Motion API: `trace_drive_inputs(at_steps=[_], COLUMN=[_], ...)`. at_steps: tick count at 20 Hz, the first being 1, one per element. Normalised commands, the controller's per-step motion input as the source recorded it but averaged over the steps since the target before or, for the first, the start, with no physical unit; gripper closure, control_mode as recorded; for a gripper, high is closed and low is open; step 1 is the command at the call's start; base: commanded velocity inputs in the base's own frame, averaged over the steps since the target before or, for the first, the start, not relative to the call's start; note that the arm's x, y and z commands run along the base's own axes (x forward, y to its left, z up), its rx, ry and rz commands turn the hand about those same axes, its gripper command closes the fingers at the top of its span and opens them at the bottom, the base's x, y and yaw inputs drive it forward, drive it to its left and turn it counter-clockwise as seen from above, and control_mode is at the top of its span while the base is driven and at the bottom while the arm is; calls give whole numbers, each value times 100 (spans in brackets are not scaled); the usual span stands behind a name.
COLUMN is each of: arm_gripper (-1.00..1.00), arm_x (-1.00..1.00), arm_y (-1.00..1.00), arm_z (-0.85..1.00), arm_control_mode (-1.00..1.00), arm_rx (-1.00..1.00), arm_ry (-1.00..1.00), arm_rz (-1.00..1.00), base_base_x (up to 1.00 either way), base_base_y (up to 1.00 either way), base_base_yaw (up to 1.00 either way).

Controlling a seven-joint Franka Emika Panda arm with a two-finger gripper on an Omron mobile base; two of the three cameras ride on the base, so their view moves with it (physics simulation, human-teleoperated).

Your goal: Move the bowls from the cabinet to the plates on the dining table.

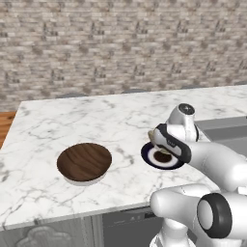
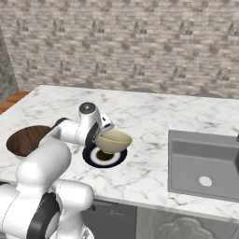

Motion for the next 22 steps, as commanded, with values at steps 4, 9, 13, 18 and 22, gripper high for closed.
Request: trace_drive_inputs(at_steps=[4,9,13,18,22], arm_gripper=[100,100,100,100,-100], arm_x=[0,-4,0,0,0], arm_y=[3,0,0,0,6], arm_z=[-36,-48,-24,-1,-11], arm_control_mode=[-100,-100,-100,-100,-100], arm_rx=[0,0,0,0,0], arm_ry=[-10,-7,-3,0,0], arm_rz=[0,0,0,0,0], base_base_x=[0,0,0,0,0], base_base_y=[0,0,0,0,0], base_base_yaw=[0,0,0,0,0])
